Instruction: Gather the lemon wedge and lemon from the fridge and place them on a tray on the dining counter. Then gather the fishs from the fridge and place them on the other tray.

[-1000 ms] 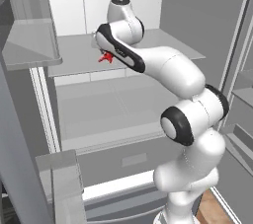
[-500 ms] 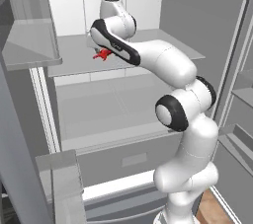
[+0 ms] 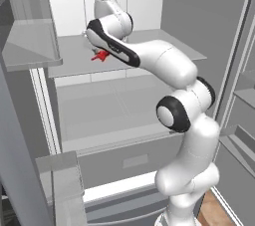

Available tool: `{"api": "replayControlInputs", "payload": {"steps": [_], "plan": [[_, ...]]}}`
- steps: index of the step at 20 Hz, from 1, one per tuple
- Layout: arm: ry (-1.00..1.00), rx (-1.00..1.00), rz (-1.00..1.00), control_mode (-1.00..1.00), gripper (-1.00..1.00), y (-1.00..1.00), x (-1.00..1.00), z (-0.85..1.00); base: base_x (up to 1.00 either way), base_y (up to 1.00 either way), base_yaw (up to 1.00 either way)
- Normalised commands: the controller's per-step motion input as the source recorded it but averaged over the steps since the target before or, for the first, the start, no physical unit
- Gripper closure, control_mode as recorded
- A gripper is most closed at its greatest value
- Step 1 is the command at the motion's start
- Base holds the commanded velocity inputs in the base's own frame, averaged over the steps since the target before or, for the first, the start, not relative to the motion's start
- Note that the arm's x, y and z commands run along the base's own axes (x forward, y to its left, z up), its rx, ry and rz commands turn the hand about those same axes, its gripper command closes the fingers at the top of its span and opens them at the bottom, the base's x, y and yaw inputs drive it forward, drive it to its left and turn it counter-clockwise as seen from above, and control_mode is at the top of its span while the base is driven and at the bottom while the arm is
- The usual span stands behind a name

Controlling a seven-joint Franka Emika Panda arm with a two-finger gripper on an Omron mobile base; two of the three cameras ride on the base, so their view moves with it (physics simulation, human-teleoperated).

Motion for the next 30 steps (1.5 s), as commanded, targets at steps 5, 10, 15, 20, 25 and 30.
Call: {"api": "replayControlInputs", "payload": {"steps": [5, 10, 15, 20, 25, 30], "plan": [[-0.22, 0.0, 0.0, -1.0, 1.0, -0.03, -0.88, -0.15, 0.0, 0.0, 0.0], [-0.13, 0.0, 0.0, -1.0, 1.0, -0.32, -0.98, 0.0, 0.0, 0.0, 0.0], [-0.07, 0.0, 0.03, -1.0, 1.0, -0.49, -1.0, 0.03, 0.0, 0.0, 0.0], [0.0, 0.0, 0.09, -1.0, 1.0, -0.42, -0.93, 0.01, 0.0, 0.0, 0.0], [0.0, 0.0, 0.15, -1.0, 1.0, -0.39, -0.91, 0.0, 0.0, 0.0, 0.0], [0.0, 0.0, 0.18, -1.0, 1.0, -0.36, -0.82, 0.0, 0.0, 0.0, 0.0]]}}
